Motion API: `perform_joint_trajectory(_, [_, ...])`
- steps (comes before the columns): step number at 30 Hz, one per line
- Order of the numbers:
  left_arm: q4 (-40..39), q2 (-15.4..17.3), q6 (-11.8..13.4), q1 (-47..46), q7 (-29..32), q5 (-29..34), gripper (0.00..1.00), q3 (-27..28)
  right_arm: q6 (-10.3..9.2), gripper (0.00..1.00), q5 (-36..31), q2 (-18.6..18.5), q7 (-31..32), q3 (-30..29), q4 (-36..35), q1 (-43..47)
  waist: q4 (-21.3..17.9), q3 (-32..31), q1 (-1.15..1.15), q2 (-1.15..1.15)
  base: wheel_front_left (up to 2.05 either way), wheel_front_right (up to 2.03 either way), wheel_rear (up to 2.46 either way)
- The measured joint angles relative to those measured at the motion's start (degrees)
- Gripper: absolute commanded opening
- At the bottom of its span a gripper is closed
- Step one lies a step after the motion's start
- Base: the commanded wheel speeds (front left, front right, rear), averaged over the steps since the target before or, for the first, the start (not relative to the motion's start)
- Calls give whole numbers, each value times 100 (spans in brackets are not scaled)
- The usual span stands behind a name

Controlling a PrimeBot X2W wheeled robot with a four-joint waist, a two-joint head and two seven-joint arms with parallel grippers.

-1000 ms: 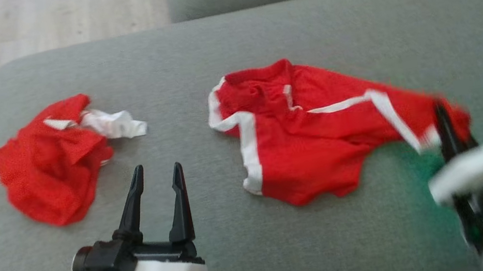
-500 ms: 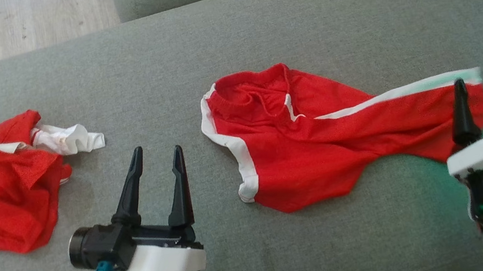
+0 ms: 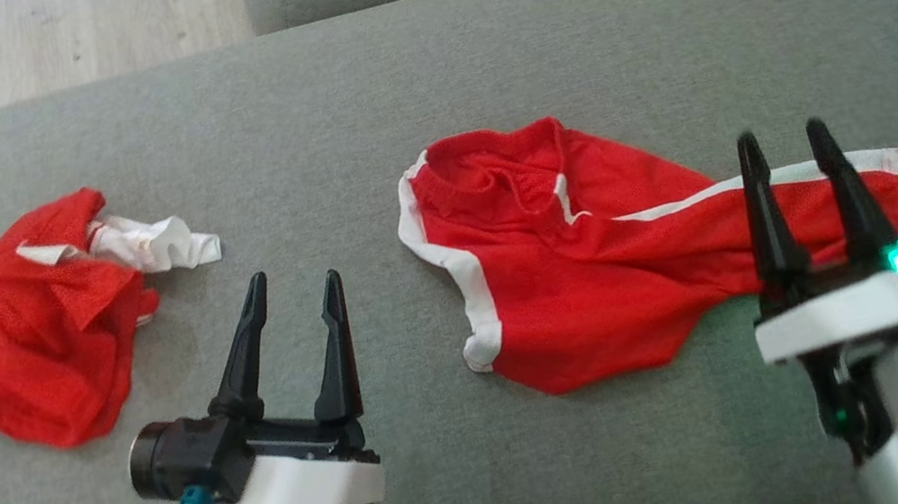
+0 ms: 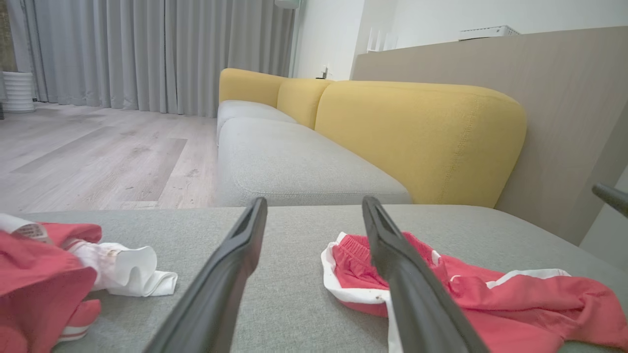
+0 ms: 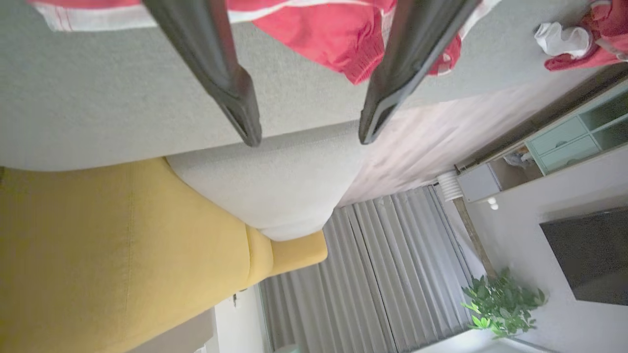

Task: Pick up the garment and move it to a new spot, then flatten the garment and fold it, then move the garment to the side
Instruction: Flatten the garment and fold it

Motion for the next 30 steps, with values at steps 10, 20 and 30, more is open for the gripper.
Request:
perform_joint_trajectory(10, [-11, 0, 1, -48, 0, -44, 100, -55, 0, 100, -590, -3, 326, 326, 275, -206, 286, 315, 0, 0, 0, 0, 0])
perform_joint_trajectory(20, [36, -4, 44, -346, 0, -194, 100, -339, 0, 100, -645, -13, 1003, 631, 1427, -1078, 709, 589, 0, 0, 0, 0, 0])
perform_joint_trajectory(30, [56, -7, 102, -353, 0, -252, 100, -401, 0, 100, -96, -18, 1221, 575, 2319, -1416, 968, 686, 0, 0, 0, 0, 0])
